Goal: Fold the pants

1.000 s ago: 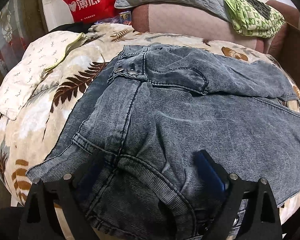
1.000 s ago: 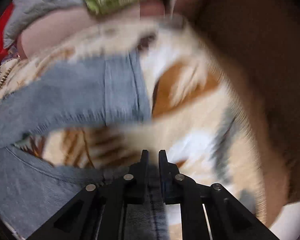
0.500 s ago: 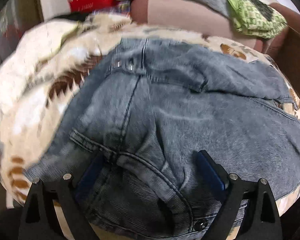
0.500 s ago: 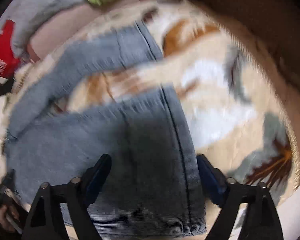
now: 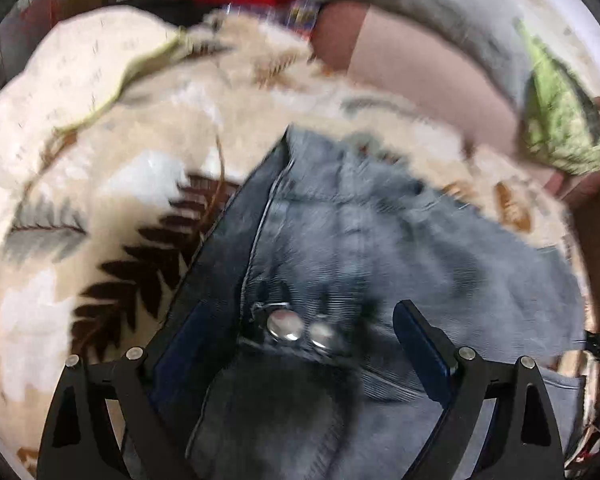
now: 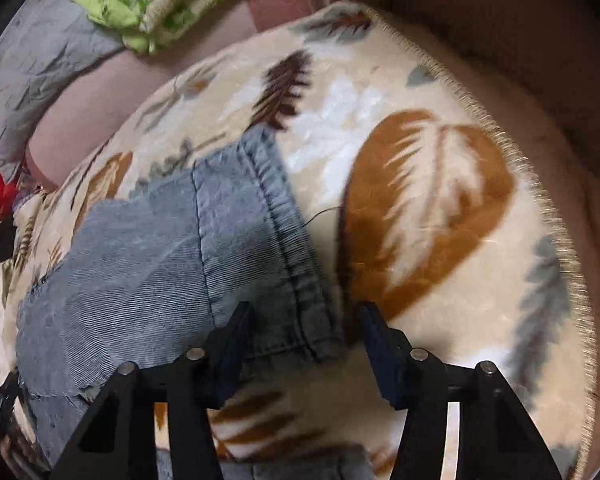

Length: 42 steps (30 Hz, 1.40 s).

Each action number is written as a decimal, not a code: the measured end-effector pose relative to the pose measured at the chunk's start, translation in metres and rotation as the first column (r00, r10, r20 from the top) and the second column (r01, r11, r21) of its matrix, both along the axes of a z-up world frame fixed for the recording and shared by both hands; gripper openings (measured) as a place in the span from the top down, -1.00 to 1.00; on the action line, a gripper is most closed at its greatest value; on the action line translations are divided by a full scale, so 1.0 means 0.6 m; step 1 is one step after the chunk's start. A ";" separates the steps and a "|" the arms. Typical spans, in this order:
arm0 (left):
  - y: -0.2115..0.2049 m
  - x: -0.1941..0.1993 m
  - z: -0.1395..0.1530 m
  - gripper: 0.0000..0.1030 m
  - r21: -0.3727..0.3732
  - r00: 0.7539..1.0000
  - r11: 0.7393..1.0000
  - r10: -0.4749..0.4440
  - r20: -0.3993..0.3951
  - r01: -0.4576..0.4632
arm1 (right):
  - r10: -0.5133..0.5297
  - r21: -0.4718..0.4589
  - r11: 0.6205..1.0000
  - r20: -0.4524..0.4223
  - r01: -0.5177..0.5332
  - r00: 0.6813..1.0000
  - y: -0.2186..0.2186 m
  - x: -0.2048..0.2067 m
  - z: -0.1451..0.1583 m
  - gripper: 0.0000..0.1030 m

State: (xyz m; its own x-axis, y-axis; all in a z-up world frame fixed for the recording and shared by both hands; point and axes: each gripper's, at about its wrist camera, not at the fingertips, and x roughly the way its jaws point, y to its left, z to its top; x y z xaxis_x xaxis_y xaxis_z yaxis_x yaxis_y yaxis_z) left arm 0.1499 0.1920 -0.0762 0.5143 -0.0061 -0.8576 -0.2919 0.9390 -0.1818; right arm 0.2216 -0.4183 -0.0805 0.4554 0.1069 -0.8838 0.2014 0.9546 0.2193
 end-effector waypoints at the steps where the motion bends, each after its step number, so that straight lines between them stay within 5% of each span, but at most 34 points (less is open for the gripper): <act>1: 0.001 0.007 -0.014 -0.82 0.014 1.000 1.000 0.000 -0.028 0.000 | 0.029 -0.030 0.999 0.000 -0.029 1.000 0.011 0.001 -0.001 0.12; 3: -0.013 0.012 -0.019 -0.82 0.086 1.000 0.996 -0.021 -0.010 0.022 | 0.057 -0.075 0.995 -0.024 -0.059 0.998 0.022 0.000 0.007 0.75; 4: -0.015 0.013 -0.020 -0.82 0.094 1.000 0.995 -0.021 -0.015 0.022 | 0.075 -0.097 0.992 -0.029 -0.077 0.997 0.027 -0.004 0.018 0.85; 10: -0.016 0.014 -0.024 -0.82 0.077 0.999 0.996 -0.033 -0.015 0.034 | 0.089 -0.302 0.951 0.034 -0.074 0.996 0.037 -0.052 0.096 0.85; 12: -0.015 0.016 -0.022 -0.82 0.074 0.999 0.997 -0.033 -0.025 0.034 | 0.085 -0.304 0.948 -0.031 -0.090 0.996 0.034 -0.036 0.055 0.73; 13: -0.011 0.019 -0.016 -0.82 0.066 0.999 0.997 -0.031 -0.030 0.033 | 0.093 -0.275 0.953 -0.135 -0.127 0.986 0.033 -0.025 0.005 0.66; 16: 0.000 0.011 0.007 -0.81 0.025 0.999 0.999 -0.031 -0.010 0.031 | 0.059 -0.243 0.967 -0.076 -0.076 0.995 0.020 -0.033 0.007 0.46; 18: 0.013 0.007 0.037 -0.81 0.027 0.999 1.000 -0.015 0.038 0.014 | 0.045 -0.165 0.985 -0.056 -0.054 0.997 0.008 -0.040 0.028 -0.04; 21: 0.021 0.013 0.066 -0.81 0.024 0.997 1.000 -0.005 0.081 0.003 | 0.023 -0.184 0.983 0.065 -0.011 0.998 0.008 -0.057 0.092 -0.09; 24: 0.010 0.024 0.057 -0.81 0.002 0.997 0.999 -0.033 0.068 0.032 | 0.039 -0.070 0.997 0.140 -0.030 0.989 0.021 -0.064 0.109 -0.14; 26: -0.007 0.034 0.015 -0.81 0.038 0.997 0.997 -0.066 -0.026 0.067 | 0.051 0.049 0.997 0.099 -0.056 0.994 0.028 -0.053 0.068 -0.23; 28: -0.017 0.044 -0.030 -0.82 0.075 0.988 0.992 -0.097 -0.120 0.106 | 0.076 0.088 0.994 -0.058 -0.071 0.995 0.028 -0.034 -0.009 -0.26; 31: -0.022 0.047 0.002 -0.81 0.080 0.988 0.987 -0.136 -0.069 0.141 | 0.092 0.070 0.993 -0.020 -0.090 0.996 0.034 -0.038 0.025 -0.24; 35: 0.012 0.094 0.077 -0.81 0.044 0.995 0.998 -0.059 0.085 0.055 | 0.085 0.041 0.995 0.040 -0.086 0.996 0.030 -0.011 0.082 -0.24; 38: 0.034 0.170 0.063 -0.79 -0.066 0.997 0.996 -0.061 0.051 0.064 | 0.067 0.043 0.997 0.074 -0.070 0.995 0.010 0.025 0.099 -0.24; 39: 0.039 0.190 0.052 -0.72 -0.092 0.998 0.994 -0.056 0.029 0.058 | 0.057 0.055 0.997 0.075 -0.061 0.996 0.002 0.046 0.094 -0.24; 41: 0.046 0.219 0.023 -0.02 -0.154 0.999 0.987 -0.041 -0.018 0.038 | 0.032 0.084 0.996 0.071 -0.038 0.997 -0.017 0.088 0.082 -0.24; 42: 0.047 0.225 0.013 0.05 -0.169 0.998 0.985 -0.044 -0.036 0.037 | 0.023 0.094 0.995 0.067 -0.030 0.997 -0.024 0.101 0.078 -0.24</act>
State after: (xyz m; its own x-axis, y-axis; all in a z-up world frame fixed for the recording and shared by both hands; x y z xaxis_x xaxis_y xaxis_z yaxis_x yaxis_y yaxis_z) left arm 0.2849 0.2202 -0.0685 0.4766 -0.1719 -0.8621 -0.2642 0.9074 -0.3270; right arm 0.2823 -0.4327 -0.0337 0.5078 0.2019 -0.8375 0.1585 0.9336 0.3212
